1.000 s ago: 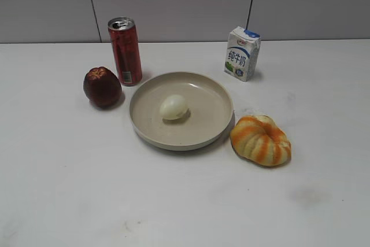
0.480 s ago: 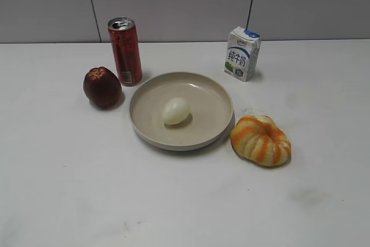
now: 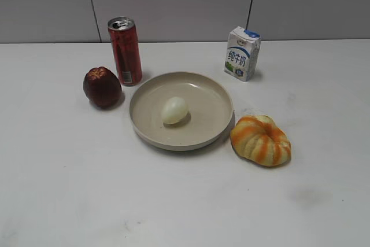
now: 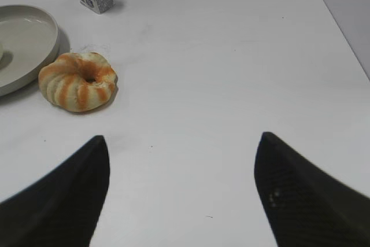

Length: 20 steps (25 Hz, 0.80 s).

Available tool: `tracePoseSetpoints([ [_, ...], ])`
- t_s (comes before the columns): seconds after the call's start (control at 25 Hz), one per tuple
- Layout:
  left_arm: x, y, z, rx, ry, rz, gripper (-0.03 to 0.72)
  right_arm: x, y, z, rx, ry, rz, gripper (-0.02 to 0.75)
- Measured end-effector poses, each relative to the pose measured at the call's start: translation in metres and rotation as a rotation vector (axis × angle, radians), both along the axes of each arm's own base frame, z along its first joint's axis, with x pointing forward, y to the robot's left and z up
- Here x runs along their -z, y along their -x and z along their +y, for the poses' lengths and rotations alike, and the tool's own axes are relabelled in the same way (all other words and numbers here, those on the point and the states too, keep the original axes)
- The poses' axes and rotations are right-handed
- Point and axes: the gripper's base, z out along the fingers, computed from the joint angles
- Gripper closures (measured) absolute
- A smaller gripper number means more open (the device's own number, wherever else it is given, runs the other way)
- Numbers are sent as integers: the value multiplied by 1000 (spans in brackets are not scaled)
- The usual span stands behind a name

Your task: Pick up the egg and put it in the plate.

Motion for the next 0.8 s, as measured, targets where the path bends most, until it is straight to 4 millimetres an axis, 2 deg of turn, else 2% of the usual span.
tracePoseSetpoints([
  [0.28, 0, 0, 0, -9, 0, 0, 139, 0, 0, 0, 0, 0, 0, 149],
  [0.48, 0, 1, 2, -88, 4, -10, 180, 0, 0, 0, 0, 0, 0, 149],
  [0.8, -1, 20, 7, -272, 35, -142, 225, 0, 0, 0, 0, 0, 0, 149],
])
